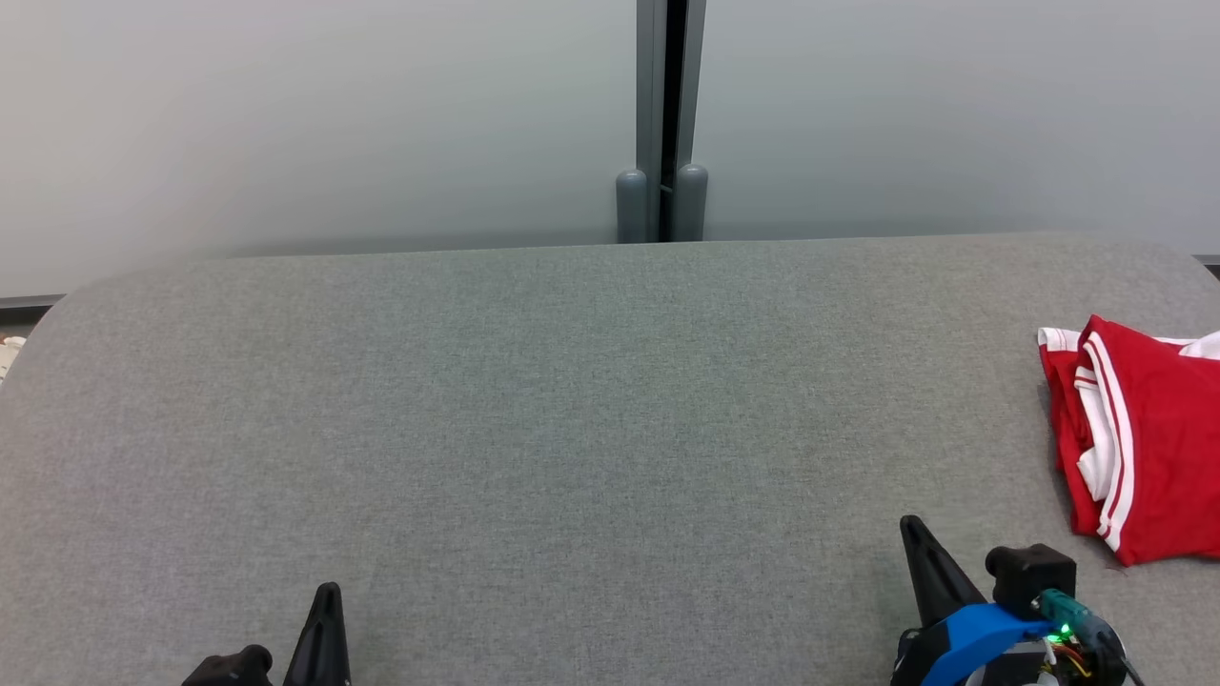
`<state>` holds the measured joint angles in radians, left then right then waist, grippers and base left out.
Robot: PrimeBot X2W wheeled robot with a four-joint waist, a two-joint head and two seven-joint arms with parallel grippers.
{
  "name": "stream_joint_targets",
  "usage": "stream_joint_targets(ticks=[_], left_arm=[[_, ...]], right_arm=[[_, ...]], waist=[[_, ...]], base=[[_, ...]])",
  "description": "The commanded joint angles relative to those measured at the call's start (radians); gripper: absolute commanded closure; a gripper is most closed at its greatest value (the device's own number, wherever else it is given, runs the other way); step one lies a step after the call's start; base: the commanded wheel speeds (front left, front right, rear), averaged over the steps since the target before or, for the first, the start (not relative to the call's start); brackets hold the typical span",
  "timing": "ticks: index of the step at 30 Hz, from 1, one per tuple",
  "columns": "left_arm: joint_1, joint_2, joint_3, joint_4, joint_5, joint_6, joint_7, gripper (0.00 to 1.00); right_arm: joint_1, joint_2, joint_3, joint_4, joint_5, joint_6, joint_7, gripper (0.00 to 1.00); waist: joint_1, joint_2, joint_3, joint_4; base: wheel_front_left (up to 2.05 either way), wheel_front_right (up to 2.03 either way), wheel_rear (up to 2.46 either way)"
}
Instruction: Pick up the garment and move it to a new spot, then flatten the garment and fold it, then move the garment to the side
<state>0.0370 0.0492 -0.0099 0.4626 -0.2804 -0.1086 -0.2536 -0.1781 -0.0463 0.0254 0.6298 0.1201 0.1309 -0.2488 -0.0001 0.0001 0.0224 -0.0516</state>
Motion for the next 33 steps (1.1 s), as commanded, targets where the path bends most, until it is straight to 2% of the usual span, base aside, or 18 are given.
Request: stream_joint_targets(ticks=[1,17,33], left_arm=[[-0.019,0.001,0.01,-0.012,-0.041,-0.001,0.015,1.0],[-0.045,0.001,0.031,-0.061,-0.316,-0.006,0.087,1.0],[-0.067,0.001,0.051,-0.096,-0.53,-0.01,0.146,1.0]], right_arm=[[-0.016,-0.001,-0.014,-0.014,0.047,0.0,0.015,1.0],[0.009,-0.002,-0.034,-0.102,0.357,0.0,0.084,1.0],[0.023,-0.003,-0.056,-0.165,0.597,0.0,0.142,1.0]], waist=[[0.0001,-0.0001,0.0,0.001],[0.0001,-0.0001,-0.003,0.007],[0.0001,-0.0001,-0.005,0.014]], base=[[0.0,0.0,0.0],[0.0,0.0,0.0],[0.0,0.0,0.0]])
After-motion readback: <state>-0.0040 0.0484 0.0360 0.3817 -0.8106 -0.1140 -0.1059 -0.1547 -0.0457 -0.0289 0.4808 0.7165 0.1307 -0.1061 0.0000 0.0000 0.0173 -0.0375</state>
